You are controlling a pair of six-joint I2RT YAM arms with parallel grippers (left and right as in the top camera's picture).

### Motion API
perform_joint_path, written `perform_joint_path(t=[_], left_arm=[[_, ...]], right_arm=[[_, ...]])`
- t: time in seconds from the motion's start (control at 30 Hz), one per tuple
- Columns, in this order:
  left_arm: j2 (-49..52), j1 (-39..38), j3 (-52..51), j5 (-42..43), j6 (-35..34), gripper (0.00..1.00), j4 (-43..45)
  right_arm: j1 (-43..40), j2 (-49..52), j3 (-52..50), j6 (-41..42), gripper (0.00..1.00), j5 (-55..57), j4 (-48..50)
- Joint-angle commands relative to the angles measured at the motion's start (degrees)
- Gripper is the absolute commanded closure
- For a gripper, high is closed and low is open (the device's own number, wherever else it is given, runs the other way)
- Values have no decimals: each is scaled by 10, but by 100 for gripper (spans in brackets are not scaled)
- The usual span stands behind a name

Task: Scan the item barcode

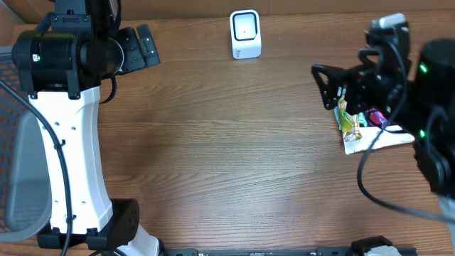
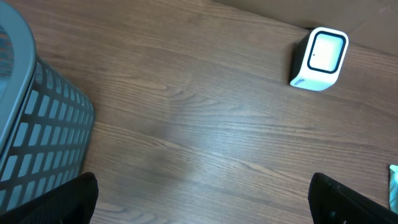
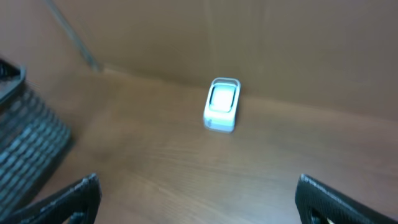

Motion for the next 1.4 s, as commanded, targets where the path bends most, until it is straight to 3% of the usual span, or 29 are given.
perform_joint_path(t=[0.0, 0.4, 0.6, 1.03, 1.17, 1.37], left_arm=[[-1, -4, -1, 3, -6, 0, 0], [-1, -4, -1, 3, -6, 0, 0], [-1, -4, -1, 3, -6, 0, 0], [-1, -4, -1, 3, -6, 0, 0], [-1, -4, -1, 3, -6, 0, 0], [-1, -4, -1, 3, -6, 0, 0]], right_arm=[[-42, -81, -106, -9, 0, -14, 71], [-112, -352, -597, -9, 0, -1, 481], [-111, -459, -745, -9, 0, 30, 583], [-83, -614, -912, -9, 0, 48, 627], [-73, -671, -917, -8, 0, 41, 561], [-72, -670, -917, -6, 0, 41, 500]])
